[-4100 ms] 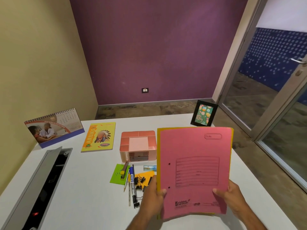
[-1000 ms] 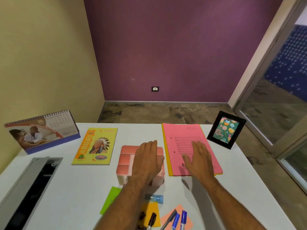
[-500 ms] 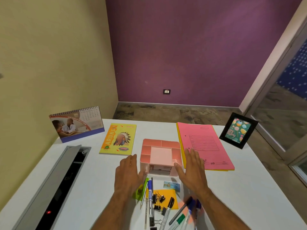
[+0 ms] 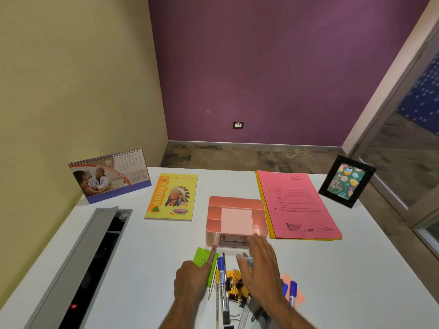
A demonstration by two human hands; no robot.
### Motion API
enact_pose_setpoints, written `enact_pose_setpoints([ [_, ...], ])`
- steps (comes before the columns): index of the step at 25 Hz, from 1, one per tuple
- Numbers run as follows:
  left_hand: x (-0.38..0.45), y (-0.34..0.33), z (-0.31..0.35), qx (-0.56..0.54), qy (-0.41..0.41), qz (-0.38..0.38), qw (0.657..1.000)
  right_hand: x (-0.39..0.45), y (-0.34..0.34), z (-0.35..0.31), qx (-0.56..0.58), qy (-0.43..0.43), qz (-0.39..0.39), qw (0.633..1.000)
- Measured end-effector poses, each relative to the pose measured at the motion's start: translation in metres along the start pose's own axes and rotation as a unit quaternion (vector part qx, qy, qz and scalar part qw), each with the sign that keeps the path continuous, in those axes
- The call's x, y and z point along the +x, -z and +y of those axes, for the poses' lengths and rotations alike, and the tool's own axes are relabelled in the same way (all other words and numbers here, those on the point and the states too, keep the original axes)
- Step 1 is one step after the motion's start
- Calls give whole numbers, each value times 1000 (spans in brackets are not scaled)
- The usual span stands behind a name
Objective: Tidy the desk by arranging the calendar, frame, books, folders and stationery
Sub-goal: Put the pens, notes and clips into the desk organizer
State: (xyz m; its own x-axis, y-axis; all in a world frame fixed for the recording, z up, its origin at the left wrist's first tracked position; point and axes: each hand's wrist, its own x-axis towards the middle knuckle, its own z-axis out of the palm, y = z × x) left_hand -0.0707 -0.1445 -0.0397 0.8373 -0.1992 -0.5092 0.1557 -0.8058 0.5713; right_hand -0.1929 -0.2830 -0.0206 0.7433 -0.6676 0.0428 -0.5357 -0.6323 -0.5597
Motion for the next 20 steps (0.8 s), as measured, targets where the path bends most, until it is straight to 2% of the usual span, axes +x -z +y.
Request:
enact_pose_setpoints([
  [3, 8, -8, 1, -46, 31, -20, 998, -11, -13, 0, 52, -30, -7, 998],
  [6, 12, -11, 3, -81, 26, -25, 996, -15, -18, 0, 80, -40, -24, 996],
  [11, 1, 7, 14, 61, -96, 11, 993, -4, -15, -8, 62, -7, -98, 993],
  [15, -5, 33, 33, 241, -271, 5, 932, 15, -10, -17, 8, 57, -141, 988],
  [20, -7, 53, 51, 257, -427, 57, 865, 37, -3, -25, 17, 75, -163, 984],
])
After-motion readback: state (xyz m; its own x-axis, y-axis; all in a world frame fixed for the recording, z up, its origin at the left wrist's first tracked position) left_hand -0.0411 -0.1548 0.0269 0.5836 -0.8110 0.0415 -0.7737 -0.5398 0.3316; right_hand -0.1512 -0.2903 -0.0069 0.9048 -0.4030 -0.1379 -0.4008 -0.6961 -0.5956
